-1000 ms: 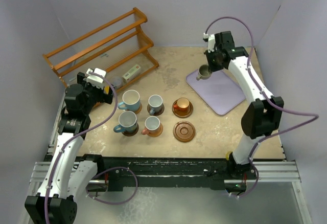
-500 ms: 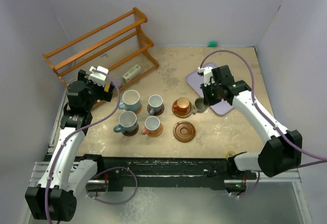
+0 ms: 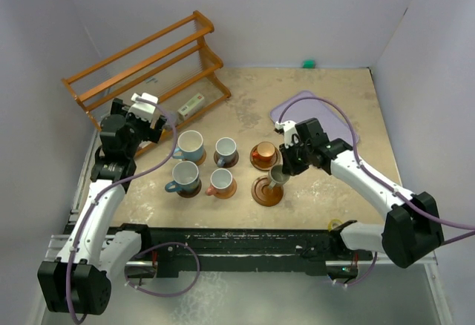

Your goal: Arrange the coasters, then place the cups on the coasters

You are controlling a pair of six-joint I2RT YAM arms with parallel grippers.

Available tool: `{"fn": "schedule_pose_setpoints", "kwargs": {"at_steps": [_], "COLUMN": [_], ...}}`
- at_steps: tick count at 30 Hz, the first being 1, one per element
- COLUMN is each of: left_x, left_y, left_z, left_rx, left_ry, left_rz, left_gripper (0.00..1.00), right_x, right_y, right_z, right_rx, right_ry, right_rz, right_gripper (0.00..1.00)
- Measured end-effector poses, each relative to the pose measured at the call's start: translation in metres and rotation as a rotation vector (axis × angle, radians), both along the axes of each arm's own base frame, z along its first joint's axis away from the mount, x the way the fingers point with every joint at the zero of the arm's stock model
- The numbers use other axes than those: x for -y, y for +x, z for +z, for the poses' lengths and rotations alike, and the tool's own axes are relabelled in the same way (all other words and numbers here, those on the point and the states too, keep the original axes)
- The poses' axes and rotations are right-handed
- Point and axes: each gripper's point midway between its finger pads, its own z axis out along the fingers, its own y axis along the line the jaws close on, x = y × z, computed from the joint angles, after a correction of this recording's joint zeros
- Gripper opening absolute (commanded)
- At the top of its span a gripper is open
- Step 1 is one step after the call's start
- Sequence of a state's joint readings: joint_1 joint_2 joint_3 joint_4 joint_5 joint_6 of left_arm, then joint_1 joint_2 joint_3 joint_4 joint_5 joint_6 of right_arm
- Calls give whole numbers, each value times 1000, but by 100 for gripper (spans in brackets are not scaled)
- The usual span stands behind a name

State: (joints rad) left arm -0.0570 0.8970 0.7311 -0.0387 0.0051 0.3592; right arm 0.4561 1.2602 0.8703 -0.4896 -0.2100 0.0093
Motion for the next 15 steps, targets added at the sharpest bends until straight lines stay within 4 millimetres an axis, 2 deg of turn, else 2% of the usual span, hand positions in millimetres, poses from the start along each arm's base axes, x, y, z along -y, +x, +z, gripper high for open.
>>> {"fn": "schedule_pose_setpoints", "kwargs": {"at_steps": [6, 15], "left_x": [-7, -11], "left_y": [2, 7], "left_z": [-9, -24], "left_rx": [-7, -28], "left_ry": [10, 16], "left_rz": [38, 64], "left_gripper": [98, 98], "right_x": [-15, -25], "right_y": [-5, -14], "right_z": [-6, -33], "right_rx": [-18, -106], "right_ry": [30, -12], "right_rz": [17, 36], "right_gripper": [0, 0]}}
